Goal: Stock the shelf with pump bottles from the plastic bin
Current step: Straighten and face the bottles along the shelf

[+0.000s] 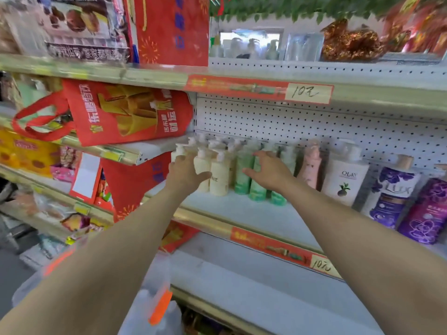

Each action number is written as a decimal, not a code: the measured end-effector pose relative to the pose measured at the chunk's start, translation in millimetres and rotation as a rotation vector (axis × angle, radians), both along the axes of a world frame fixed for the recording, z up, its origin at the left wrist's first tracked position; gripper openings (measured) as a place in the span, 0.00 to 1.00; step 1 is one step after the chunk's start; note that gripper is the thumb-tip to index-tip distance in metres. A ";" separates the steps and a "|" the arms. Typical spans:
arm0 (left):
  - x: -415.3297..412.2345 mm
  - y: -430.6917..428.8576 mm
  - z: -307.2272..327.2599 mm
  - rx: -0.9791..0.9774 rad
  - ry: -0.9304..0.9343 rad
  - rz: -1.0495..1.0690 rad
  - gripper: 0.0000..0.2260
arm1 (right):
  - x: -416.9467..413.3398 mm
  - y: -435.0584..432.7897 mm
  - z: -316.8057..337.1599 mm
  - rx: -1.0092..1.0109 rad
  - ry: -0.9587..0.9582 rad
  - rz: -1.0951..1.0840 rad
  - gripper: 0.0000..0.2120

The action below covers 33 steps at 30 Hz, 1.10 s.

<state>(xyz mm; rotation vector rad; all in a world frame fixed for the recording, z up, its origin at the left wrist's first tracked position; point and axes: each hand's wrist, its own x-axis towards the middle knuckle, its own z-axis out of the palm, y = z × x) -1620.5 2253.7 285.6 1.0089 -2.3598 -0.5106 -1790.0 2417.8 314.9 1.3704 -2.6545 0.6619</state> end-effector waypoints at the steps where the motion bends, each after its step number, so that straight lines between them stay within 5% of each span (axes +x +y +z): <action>1: -1.0 -15.9 -1.0 -0.019 0.010 -0.017 0.34 | 1.0 -10.9 -1.6 -0.007 -0.002 -0.011 0.34; 17: -33.8 -195.5 -58.8 0.088 0.261 -0.291 0.48 | 28.4 -150.6 -39.4 -0.096 -0.050 -0.267 0.43; 33: -77.4 -242.5 -75.1 0.266 0.216 -0.346 0.35 | -2.6 -177.9 -53.3 0.015 0.079 -0.266 0.44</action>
